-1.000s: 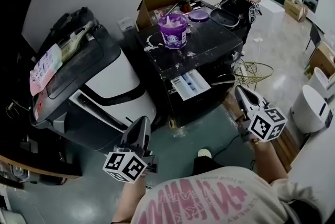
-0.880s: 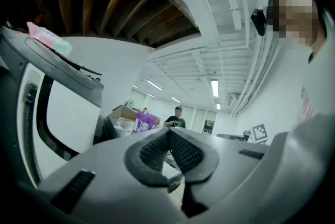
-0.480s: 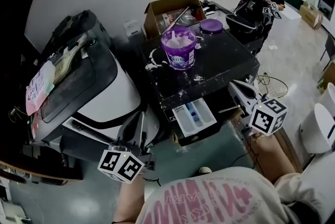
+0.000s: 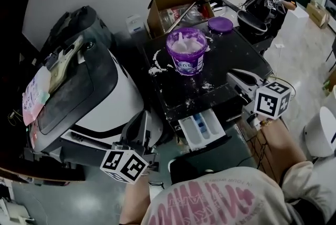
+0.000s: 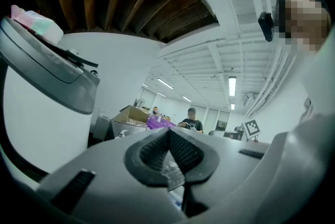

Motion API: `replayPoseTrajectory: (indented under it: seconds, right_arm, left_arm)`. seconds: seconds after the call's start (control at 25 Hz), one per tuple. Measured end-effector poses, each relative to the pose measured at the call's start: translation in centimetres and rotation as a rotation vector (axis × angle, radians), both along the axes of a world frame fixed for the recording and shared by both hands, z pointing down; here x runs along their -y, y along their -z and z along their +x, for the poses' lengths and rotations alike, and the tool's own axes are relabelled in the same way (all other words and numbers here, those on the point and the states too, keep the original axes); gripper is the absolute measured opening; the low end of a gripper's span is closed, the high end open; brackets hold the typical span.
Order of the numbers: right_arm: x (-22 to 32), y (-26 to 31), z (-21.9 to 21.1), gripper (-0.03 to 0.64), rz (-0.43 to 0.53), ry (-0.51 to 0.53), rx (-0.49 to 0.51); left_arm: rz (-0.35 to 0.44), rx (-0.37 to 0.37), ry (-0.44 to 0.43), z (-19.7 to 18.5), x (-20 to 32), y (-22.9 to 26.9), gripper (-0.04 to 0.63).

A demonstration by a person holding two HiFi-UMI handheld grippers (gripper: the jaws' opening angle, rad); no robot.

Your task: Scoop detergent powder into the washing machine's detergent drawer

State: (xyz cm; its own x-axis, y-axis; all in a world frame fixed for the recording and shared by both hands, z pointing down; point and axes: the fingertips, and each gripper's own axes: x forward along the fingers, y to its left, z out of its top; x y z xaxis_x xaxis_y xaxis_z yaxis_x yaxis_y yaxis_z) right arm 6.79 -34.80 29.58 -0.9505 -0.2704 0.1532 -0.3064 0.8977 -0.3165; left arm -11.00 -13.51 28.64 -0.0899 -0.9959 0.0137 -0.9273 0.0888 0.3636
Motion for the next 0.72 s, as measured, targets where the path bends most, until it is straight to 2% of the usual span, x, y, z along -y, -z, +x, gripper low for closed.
replayPoseTrajectory:
  seconds: [0.16, 0.56, 0.72]
  right_arm:
    - [1.6, 0.8, -3.2, 0.095, -0.002, 0.026, -0.016]
    - [4.6, 1.5, -11.2, 0.12, -0.033, 0.047, -0.155]
    - [5.2, 1.6, -13.7, 0.124, -0.044, 0.027, -0.192]
  left_arm:
    - [0.004, -0.002, -0.043, -2.3, 1.9, -0.2, 0.002]
    - [-0.061, 0.008, -0.253, -7.6, 7.3, -2.3, 0.002]
    - [-0.091, -0.004, -0.375, -8.0, 9.5, -3.8, 0.002]
